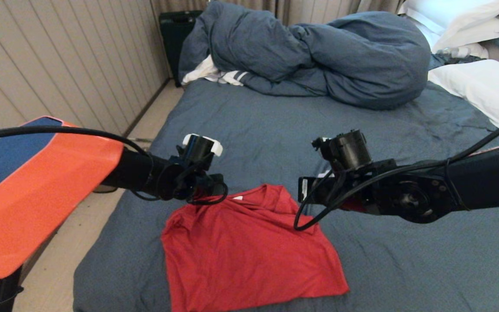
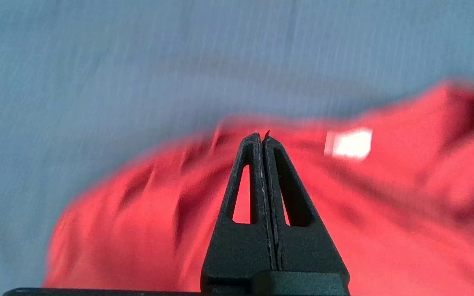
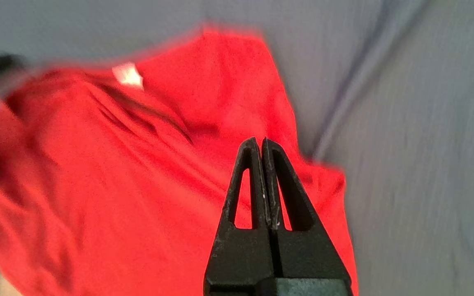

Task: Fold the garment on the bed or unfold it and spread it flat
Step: Fold the red T-shirt

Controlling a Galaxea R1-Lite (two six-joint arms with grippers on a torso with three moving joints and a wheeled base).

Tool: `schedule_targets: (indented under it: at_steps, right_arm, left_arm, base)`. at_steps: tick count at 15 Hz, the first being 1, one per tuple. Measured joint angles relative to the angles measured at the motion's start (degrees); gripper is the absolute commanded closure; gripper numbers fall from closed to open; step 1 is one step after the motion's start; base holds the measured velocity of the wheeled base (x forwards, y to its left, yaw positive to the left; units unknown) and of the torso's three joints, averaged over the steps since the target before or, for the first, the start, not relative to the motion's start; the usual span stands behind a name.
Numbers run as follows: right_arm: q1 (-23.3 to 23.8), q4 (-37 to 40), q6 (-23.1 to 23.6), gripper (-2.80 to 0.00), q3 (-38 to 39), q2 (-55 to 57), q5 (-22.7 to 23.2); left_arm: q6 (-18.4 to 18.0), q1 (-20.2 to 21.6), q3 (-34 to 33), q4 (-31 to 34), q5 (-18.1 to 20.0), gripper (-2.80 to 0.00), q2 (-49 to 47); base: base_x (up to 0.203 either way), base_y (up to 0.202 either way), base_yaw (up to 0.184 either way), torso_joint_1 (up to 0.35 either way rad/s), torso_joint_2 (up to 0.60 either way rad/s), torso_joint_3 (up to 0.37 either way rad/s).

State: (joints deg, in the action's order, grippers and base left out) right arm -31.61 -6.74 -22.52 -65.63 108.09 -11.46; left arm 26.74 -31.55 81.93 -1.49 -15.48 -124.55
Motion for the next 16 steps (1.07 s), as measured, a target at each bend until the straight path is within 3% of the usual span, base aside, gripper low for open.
schedule_targets:
  at_steps: [4,7,11,16]
  right_arm:
    - [-3.57,1.60,-0.39,0.00,3.03,4.45,-0.09]
    - [-4.35,1.58,0.20,0.00,2.35,8.44,-0.58]
    - [-4.16,1.60,1.00,0.00,-0.35,12.63,-1.53]
    - [-3.69,1.87,3.42,0.00,-10.66,19.92,-7.33]
  left_arm:
    - [3.52,-4.53,-16.84,-2.19,3.92,0.00,7.53]
    - [4.89,-9.35,-25.98,-10.68,3.99,0.00,8.05]
    - [5.09,-11.60,-29.07,-13.97,3.82,0.00,6.89]
    - [5.03,-12.46,-30.21,-15.98,3.66,0.00,5.58]
  base:
    - [0.000,0.000,0.000,0.000,0.00,0.000]
    - [0.000,0.000,0.000,0.000,0.00,0.000]
    - [0.000,0.000,0.000,0.000,0.00,0.000]
    - [0.000,0.000,0.000,0.000,0.00,0.000]
